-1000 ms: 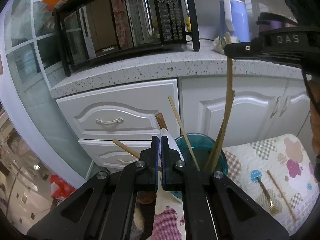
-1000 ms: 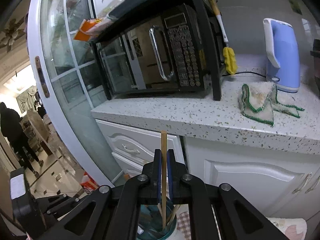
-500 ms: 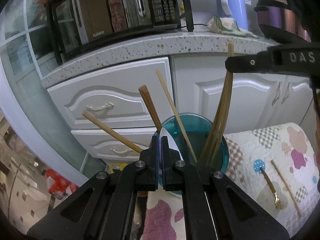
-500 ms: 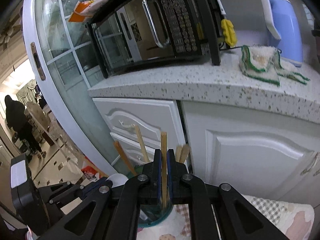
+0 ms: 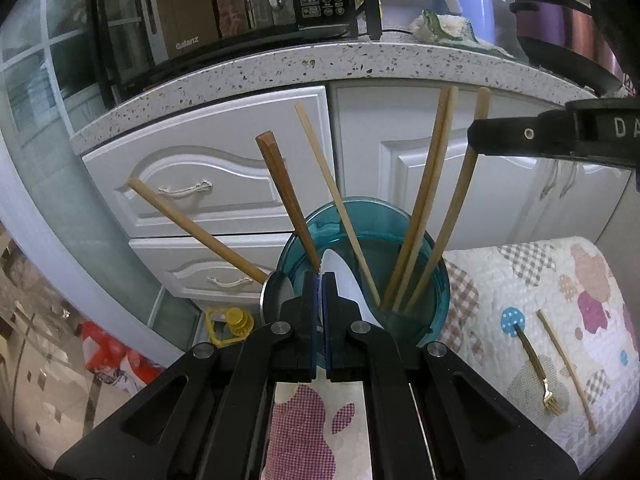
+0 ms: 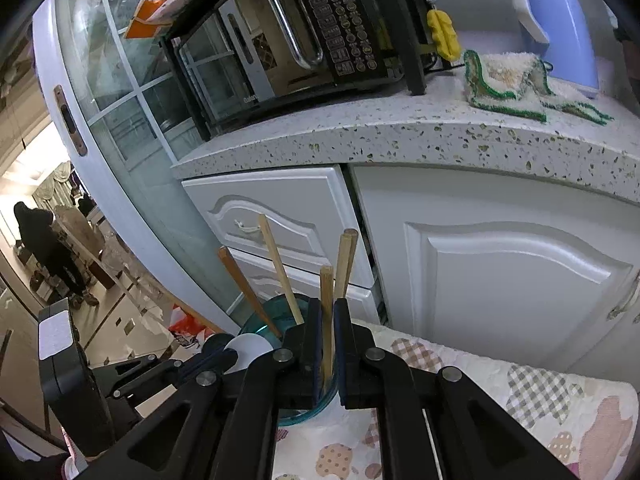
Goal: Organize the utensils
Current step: 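Lower the white spoon and chopstick into the cup and open both tools, then move both tools back over the gold fork and chopstick on the cloth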
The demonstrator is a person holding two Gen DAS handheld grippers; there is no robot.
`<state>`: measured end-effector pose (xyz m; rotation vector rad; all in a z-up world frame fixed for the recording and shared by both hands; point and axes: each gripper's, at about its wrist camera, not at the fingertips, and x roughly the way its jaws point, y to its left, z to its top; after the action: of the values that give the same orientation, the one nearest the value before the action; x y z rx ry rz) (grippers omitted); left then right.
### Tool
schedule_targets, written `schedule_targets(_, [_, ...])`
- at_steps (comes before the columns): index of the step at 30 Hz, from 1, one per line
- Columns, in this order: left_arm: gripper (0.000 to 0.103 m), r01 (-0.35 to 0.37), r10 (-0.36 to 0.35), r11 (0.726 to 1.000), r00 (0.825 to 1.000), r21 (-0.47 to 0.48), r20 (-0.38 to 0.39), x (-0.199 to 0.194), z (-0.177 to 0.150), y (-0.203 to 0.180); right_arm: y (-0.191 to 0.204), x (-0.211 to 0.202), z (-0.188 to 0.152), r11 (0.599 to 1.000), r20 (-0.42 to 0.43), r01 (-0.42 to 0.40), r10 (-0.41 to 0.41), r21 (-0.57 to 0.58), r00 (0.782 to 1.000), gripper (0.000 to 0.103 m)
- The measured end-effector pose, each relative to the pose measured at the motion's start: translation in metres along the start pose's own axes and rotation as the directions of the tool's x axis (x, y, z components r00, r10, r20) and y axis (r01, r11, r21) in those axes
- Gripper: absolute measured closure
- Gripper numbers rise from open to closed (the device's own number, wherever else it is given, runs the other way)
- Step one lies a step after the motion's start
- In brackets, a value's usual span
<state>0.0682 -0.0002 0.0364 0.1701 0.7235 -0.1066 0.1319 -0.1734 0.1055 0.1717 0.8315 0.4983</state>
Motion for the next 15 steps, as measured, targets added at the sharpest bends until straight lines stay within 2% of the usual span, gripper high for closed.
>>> schedule_targets(2, [0.102,0.0,0.0,1.0,1.0,-0.005,-0.011,0.0,-0.001,0.0,-0.002,0.0,-0.001,1.0,-0.009,-0.002,0.002,0.014,1.0,0.092])
schedule_targets(4, [0.102,0.003,-0.003,1.0,1.0,-0.01,-0.018,0.0,-0.002,0.001,-0.003,-0.002,-0.003,1.0,-0.012,-0.005,0.006,0.025,1.0,0.077])
schedule_targets(8, [0.1,0.015,-0.016,1.0,0.999,-0.024,-0.031,-0.005,-0.004,0.002,-0.004,-0.009,-0.007,1.0,-0.012,-0.001,0.001,0.024,1.0,0.076])
schedule_targets(10, [0.089,0.018,-0.019,0.999,0.999,-0.032,-0.032,-0.009,-0.005,0.003,-0.004,-0.013,-0.009,1.0,-0.012,0.003,-0.003,0.018,1.0,0.074])
schedule_targets(13, [0.077,0.036,-0.038,0.998,0.999,-0.052,-0.027,-0.016,-0.006,0.004,-0.003,-0.021,-0.012,1.0,0.0,0.007,-0.007,0.016,1.0,0.066])
schedule_targets(15, [0.07,0.037,-0.038,0.998,0.999,-0.055,-0.019,-0.022,-0.007,0.002,-0.003,-0.026,-0.015,1.0,0.005,0.007,-0.007,0.018,1.0,0.065])
